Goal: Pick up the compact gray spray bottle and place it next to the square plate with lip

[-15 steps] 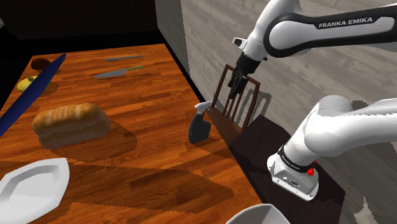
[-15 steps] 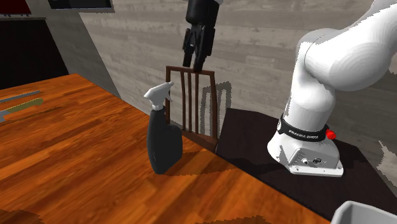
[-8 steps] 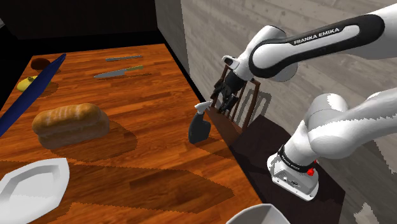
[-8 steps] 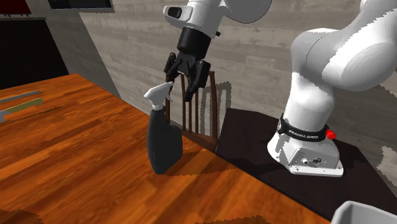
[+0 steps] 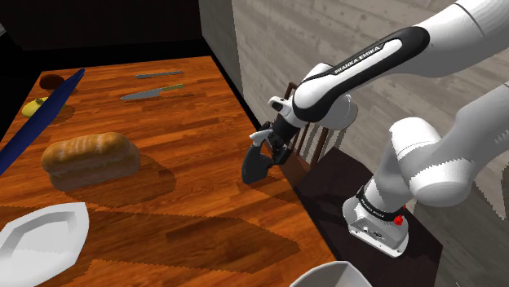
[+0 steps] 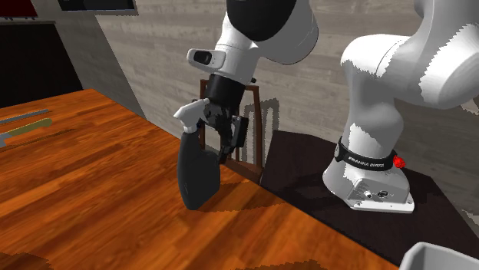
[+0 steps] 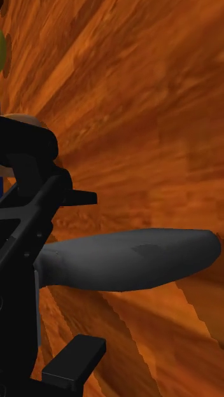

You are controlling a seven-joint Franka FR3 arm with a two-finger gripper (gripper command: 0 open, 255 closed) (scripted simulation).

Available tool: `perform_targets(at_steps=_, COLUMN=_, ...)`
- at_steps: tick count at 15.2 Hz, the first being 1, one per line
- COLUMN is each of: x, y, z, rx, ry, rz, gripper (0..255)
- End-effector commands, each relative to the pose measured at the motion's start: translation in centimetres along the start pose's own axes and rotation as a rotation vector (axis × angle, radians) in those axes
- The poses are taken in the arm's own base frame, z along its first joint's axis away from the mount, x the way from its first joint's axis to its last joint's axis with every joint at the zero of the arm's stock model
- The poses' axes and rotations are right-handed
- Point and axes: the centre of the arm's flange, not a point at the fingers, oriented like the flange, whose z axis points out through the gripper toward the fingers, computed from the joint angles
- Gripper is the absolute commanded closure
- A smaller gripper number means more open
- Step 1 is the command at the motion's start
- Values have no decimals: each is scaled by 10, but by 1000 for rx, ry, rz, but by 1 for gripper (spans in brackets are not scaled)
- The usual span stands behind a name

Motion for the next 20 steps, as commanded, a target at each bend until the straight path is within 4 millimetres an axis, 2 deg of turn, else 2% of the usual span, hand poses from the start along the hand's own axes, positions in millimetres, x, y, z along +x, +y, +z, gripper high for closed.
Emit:
perform_targets(at_steps=1, x=0, y=1, z=10, rx=-1, ry=0, rz=-1, gripper=0)
perform_targets(at_steps=9, x=0, y=1, z=13, rx=-1, ry=0, rz=-1, gripper=0)
perform_targets(at_steps=10, x=0, y=1, z=13, rx=-1, ry=0, rz=-1, gripper=255)
perform_targets(at_steps=19, x=0, y=1, z=13, rx=-1, ry=0, rz=-1, gripper=255)
perform_targets(at_steps=20, x=3, y=1, z=9, rx=-1, ry=0, rz=-1, gripper=255)
